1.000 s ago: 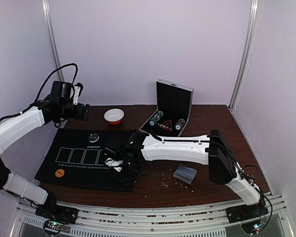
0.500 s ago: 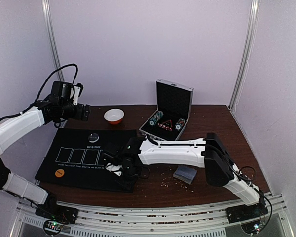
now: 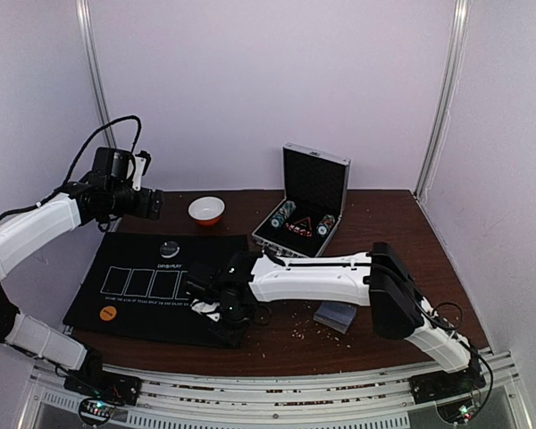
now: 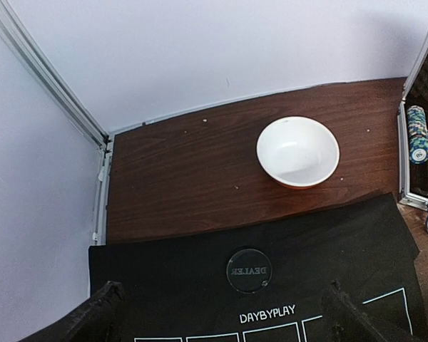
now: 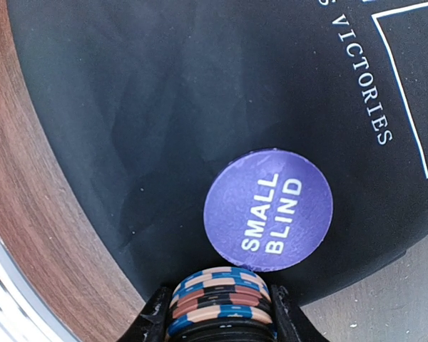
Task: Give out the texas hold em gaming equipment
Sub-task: Place the poker chips pile in the small blind area.
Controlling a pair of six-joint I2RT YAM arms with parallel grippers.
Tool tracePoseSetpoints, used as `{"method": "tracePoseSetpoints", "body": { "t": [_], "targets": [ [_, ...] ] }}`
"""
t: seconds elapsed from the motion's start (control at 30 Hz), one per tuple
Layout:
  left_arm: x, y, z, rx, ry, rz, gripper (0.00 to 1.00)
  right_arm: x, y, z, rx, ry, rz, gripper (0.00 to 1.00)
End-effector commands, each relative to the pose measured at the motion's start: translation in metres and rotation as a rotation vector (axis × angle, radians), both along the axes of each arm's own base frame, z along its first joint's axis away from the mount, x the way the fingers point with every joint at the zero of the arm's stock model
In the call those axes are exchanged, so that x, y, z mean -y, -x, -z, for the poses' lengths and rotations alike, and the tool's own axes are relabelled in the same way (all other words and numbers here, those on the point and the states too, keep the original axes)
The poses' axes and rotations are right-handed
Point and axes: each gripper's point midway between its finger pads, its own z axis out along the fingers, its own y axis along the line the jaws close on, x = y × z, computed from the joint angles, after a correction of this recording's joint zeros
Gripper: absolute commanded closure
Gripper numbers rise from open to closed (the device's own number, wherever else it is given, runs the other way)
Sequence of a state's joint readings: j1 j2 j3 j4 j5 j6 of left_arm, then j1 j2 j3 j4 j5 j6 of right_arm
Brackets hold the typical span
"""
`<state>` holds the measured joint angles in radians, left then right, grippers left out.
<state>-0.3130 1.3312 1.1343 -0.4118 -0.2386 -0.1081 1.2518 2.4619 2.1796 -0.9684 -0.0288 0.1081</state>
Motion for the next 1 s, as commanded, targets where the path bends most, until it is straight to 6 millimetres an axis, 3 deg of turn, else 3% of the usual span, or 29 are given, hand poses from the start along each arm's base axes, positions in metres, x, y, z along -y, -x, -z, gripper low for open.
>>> {"method": "tracePoseSetpoints", "body": {
  "t": [0.0,0.2,0.6,0.8,0.97],
  "targets": [
    [0.000,0.000,-0.014,0.050,0.024,0.006,0.02,0.015,-0.003,0.018,0.036,0.089,0.011,0.66],
    [0.001,-0.001,-0.013,0.047,0.026,0.008,0.02,0.011,-0.006,0.013,0.047,0.074,0.011,0.52],
    [0.002,-0.002,-0.013,0.048,0.026,0.010,0.02,0.001,-0.009,-0.010,0.060,0.018,0.008,0.37],
    [0.002,-0.002,-0.014,0.050,0.025,0.011,0.02,-0.002,-0.004,-0.019,0.038,-0.007,-0.004,0.21],
    [0.002,-0.002,-0.015,0.052,0.025,0.013,0.02,-0.008,-0.005,-0.039,0.047,-0.058,-0.006,0.06]
  ]
}}
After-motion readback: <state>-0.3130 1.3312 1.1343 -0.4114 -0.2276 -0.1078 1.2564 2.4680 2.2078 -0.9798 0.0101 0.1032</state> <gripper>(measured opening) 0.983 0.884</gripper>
